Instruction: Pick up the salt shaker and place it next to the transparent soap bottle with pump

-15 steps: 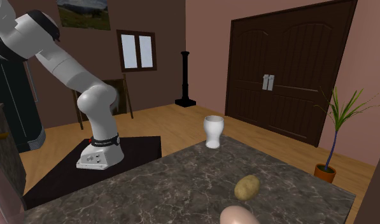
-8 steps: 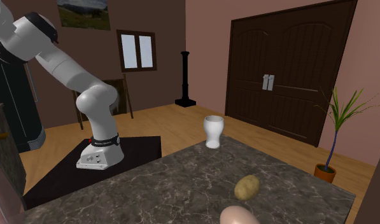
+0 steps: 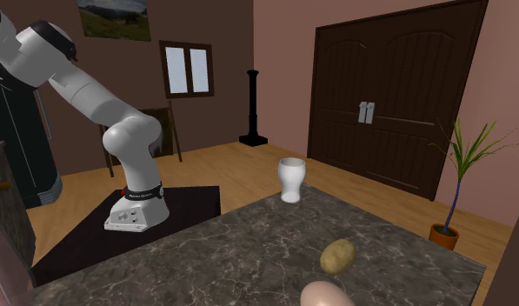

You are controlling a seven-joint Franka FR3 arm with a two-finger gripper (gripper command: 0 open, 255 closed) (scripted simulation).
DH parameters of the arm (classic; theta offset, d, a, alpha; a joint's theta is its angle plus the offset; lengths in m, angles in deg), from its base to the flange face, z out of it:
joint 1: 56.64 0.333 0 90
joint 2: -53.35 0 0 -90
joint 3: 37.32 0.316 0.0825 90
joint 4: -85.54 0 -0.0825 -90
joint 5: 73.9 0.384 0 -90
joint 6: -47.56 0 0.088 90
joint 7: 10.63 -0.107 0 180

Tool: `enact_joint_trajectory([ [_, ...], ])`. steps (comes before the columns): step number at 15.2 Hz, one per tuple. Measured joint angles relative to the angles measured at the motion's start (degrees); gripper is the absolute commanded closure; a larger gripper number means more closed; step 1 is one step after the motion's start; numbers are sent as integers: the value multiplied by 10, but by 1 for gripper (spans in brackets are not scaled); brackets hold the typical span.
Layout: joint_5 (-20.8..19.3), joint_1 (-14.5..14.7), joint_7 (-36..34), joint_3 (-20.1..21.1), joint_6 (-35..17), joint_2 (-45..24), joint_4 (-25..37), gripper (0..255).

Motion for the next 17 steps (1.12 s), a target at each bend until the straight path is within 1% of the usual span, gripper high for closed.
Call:
enact_joint_trajectory([
  [12,-35,-18,-24,-30,-70,29,-87,255],
  [15,-46,-16,-28,-44,-87,34,-102,255],
  [17,-52,-20,-31,-49,-98,38,-115,255],
])
